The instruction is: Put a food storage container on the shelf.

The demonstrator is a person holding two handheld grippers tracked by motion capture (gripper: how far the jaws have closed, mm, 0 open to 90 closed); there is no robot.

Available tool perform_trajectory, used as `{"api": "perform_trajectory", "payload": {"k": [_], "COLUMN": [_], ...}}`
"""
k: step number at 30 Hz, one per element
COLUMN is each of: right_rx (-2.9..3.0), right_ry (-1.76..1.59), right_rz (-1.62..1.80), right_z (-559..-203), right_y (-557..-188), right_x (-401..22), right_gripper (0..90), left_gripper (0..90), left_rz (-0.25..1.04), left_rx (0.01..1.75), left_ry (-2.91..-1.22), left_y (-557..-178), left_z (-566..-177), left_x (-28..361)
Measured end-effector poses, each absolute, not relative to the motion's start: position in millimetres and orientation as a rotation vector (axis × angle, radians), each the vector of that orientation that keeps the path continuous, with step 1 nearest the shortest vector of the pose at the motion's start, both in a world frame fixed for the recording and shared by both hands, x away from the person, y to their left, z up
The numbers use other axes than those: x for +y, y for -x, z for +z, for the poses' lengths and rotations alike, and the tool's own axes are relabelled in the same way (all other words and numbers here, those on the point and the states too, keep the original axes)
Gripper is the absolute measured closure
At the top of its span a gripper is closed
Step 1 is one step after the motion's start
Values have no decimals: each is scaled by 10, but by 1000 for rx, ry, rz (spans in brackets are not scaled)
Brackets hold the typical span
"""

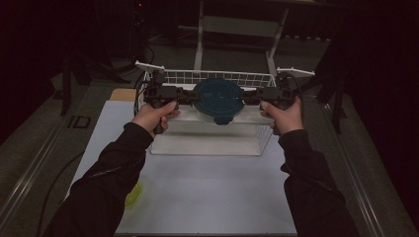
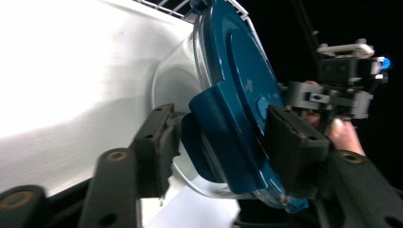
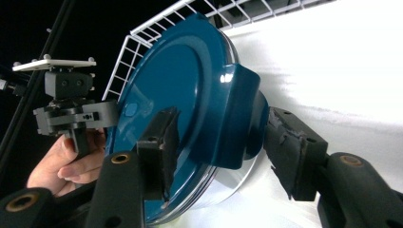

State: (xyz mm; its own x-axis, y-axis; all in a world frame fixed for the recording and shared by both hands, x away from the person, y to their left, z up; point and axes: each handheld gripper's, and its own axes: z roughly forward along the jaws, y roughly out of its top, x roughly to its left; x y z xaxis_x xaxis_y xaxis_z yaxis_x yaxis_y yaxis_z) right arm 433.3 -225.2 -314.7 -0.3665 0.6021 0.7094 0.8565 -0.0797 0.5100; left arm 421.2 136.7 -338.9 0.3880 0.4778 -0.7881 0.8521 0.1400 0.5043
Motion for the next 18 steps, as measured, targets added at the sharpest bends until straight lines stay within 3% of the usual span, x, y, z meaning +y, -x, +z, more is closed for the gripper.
{"api": "perform_trajectory", "payload": {"k": [18], "right_rx": [-2216], "right_ry": [1457], "right_rz": [-1505], "right_z": [-2986], "right_y": [-3767], "right_x": [-2261], "right_gripper": [442], "left_gripper": [377], "left_rz": [-207], "left_rx": [1132], "left_ry": [-1611], "left_y": [-3667], "left_z": [-3151], "left_x": [1435]}}
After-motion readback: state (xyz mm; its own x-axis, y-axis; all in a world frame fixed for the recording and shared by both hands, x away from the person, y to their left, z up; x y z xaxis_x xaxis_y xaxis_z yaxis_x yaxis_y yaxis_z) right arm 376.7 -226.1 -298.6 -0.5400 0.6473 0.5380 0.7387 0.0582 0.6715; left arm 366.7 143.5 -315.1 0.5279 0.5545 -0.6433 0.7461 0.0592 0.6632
